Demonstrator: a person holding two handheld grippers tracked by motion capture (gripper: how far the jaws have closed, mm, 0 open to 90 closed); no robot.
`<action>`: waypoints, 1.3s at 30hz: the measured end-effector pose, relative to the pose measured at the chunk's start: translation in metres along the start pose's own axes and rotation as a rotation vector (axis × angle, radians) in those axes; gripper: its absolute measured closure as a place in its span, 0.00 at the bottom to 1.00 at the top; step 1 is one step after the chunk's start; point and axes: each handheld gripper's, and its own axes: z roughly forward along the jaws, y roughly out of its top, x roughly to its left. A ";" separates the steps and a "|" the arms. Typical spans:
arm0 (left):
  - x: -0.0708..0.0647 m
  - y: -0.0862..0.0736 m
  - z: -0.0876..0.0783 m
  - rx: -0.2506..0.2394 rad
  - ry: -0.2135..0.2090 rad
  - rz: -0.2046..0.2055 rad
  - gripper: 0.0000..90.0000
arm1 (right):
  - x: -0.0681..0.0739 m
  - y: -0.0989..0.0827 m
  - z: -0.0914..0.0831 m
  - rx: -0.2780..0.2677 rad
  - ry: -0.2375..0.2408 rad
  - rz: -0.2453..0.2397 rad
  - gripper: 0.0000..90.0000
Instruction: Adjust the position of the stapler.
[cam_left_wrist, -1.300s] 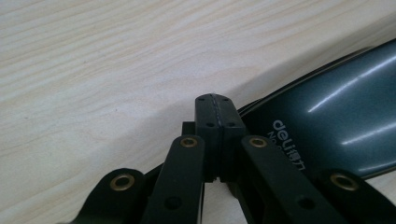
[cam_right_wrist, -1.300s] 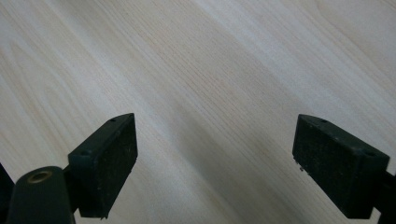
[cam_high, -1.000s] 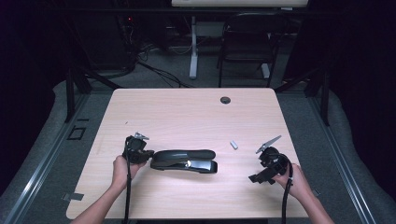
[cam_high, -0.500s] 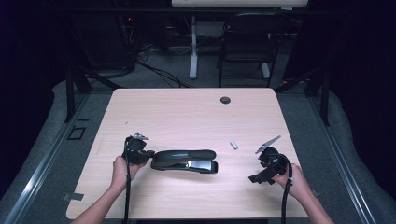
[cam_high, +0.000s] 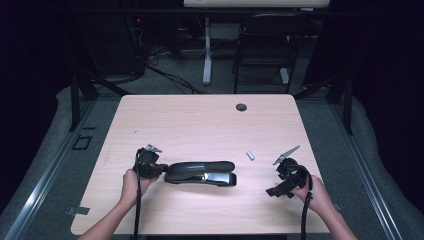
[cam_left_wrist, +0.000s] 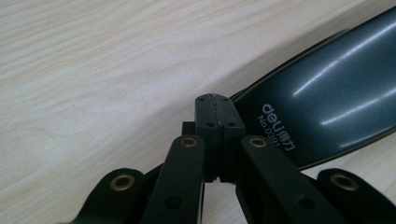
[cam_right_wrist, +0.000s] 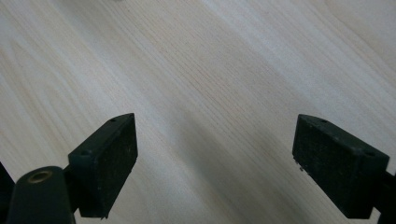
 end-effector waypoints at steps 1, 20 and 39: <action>-0.001 0.000 -0.001 0.004 -0.004 0.009 1.00 | 0.000 0.000 0.000 -0.003 0.003 0.002 0.15; -0.017 -0.001 -0.005 -0.015 -0.047 0.036 1.00 | 0.000 0.001 0.000 0.013 0.000 -0.008 0.15; -0.005 0.002 0.006 0.007 -0.126 0.020 1.00 | 0.001 0.002 0.003 0.023 0.004 -0.014 0.15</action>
